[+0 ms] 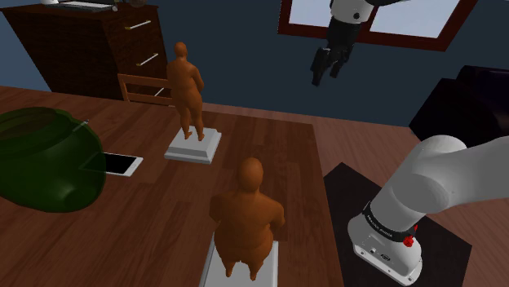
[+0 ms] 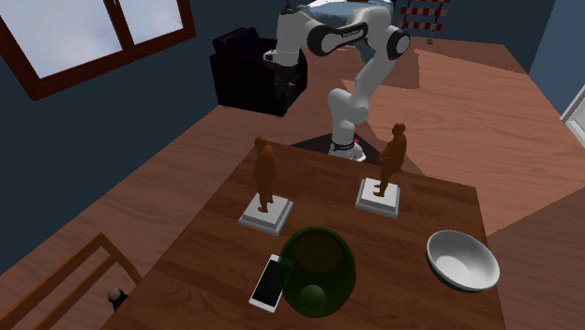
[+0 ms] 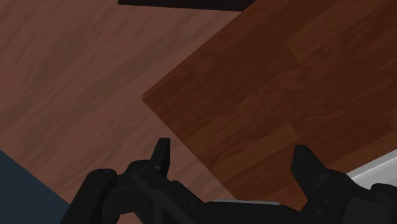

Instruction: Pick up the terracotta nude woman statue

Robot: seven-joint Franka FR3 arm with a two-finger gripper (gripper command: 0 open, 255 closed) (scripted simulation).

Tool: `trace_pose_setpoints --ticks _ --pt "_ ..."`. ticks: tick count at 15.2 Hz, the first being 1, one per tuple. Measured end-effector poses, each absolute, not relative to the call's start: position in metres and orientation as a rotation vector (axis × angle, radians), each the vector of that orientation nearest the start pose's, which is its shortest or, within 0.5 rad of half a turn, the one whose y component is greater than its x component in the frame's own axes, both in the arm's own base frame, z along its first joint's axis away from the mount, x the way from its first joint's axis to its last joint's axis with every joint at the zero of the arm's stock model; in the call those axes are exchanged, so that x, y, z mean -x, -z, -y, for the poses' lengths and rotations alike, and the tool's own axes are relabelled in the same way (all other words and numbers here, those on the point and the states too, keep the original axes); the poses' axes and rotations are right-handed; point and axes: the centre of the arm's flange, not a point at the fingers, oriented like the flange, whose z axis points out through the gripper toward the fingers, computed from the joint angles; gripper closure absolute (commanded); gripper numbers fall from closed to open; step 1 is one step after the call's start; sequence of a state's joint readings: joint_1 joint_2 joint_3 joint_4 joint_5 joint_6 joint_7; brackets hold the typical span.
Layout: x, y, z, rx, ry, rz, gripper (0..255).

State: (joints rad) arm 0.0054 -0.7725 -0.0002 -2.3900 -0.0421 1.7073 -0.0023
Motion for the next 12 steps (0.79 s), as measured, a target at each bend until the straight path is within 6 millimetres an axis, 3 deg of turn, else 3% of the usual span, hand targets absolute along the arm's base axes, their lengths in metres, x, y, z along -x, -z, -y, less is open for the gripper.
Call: trace_pose_setpoints --ticks 3,12 --pt "-0.332 -0.586 -0.009 3.173 0.142 0.02 0" --pt "-0.397 -0.609 -0.093 3.124 0.131 0.033 0"
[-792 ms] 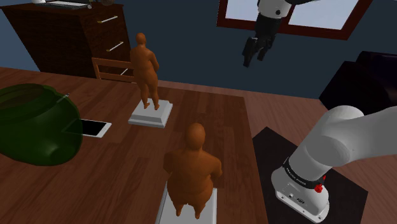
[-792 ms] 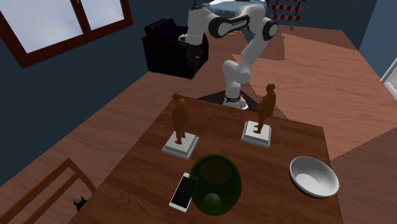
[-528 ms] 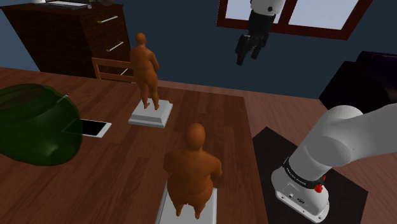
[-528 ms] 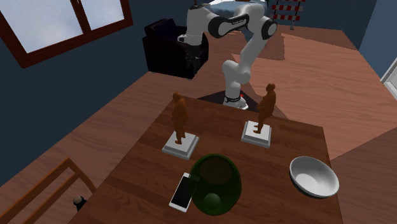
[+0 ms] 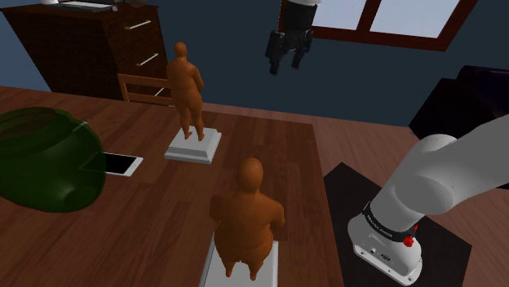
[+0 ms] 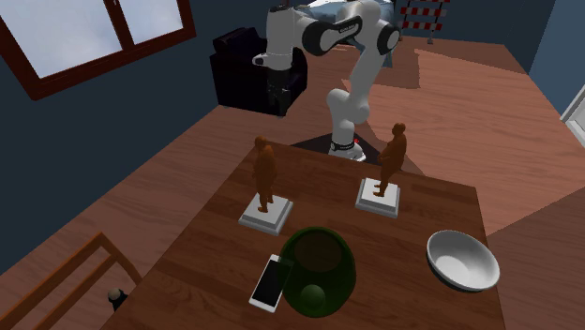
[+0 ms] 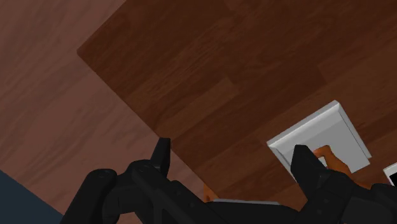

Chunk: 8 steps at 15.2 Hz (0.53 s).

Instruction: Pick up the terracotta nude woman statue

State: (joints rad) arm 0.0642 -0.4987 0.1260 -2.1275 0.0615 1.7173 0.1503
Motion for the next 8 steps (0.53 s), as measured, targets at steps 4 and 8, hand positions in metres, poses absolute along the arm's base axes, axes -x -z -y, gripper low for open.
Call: trace_pose_setpoints --ticks 4,8 --pt "-0.423 -0.623 -0.135 3.101 0.126 0.039 0" --pt "-0.457 -0.636 -0.172 3.078 0.122 0.044 0"
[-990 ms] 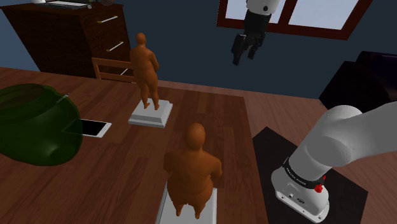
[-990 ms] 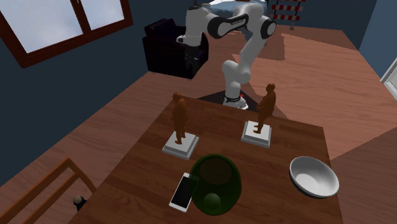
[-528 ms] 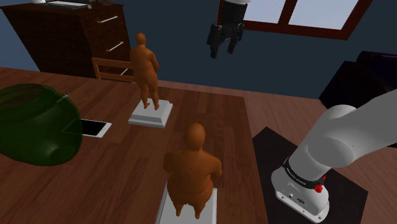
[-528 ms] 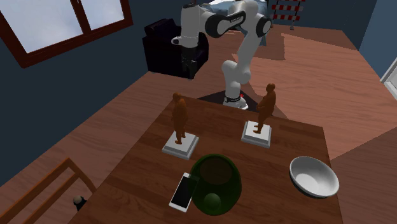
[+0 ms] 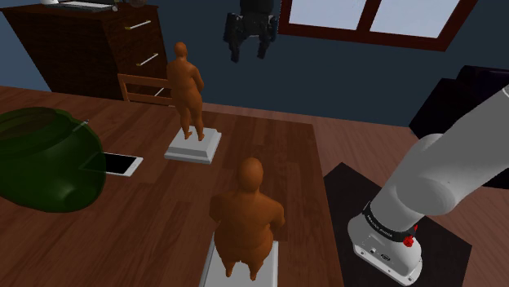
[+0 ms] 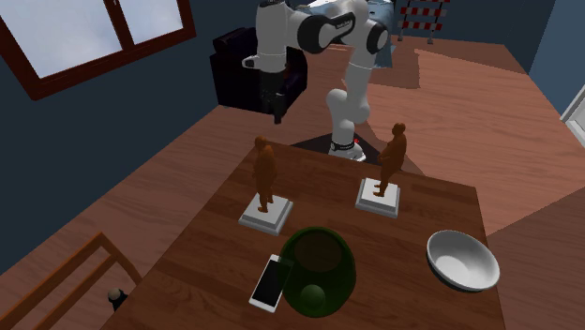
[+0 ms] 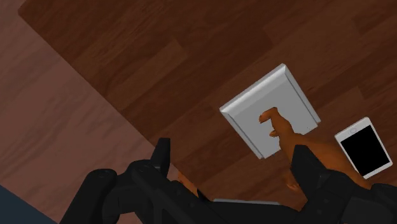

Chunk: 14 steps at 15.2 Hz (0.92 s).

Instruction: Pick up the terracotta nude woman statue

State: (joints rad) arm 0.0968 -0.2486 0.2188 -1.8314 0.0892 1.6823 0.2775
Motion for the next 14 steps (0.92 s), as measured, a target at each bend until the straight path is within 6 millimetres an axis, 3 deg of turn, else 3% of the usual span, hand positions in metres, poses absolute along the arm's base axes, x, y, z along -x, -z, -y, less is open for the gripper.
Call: trace_pose_setpoints --ticks 12,14 --pt "-0.544 -0.679 -0.289 3.008 0.109 0.062 0" --pt "-0.554 -0.679 -0.299 3.001 0.106 0.061 0"
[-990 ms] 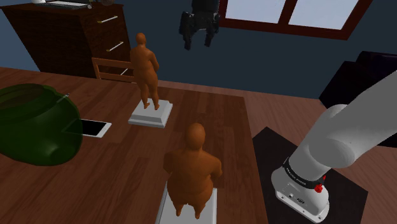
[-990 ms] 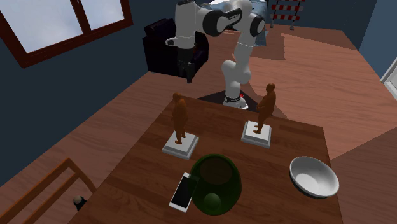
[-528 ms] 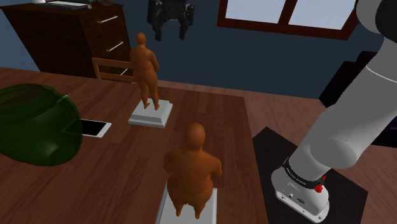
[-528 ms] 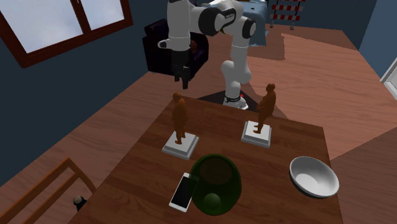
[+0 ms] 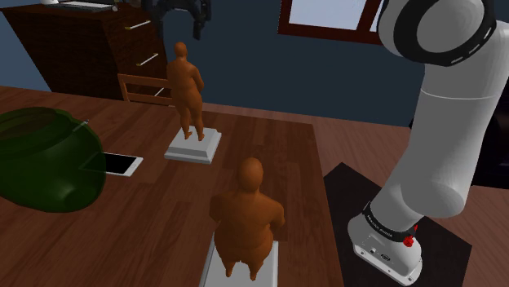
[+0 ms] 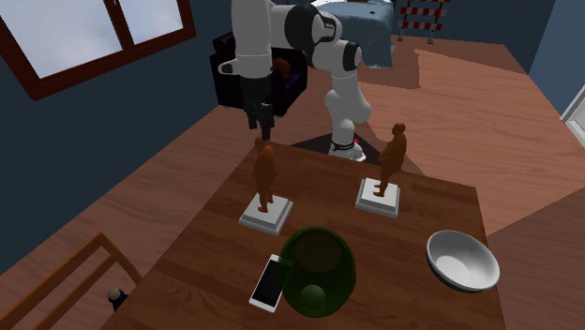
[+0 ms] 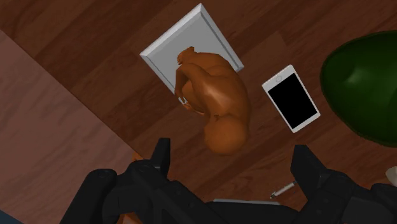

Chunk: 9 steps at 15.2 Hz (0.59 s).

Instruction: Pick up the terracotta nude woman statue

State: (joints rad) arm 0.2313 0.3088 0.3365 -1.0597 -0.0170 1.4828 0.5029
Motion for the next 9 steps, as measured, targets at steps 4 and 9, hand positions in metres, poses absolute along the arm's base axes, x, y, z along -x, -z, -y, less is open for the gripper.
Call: trace_pose_setpoints --ticks 4,9 --pt "-0.557 -0.663 -0.302 2.999 0.106 0.061 0" --pt "-0.557 -0.644 -0.301 2.999 0.106 0.06 255"
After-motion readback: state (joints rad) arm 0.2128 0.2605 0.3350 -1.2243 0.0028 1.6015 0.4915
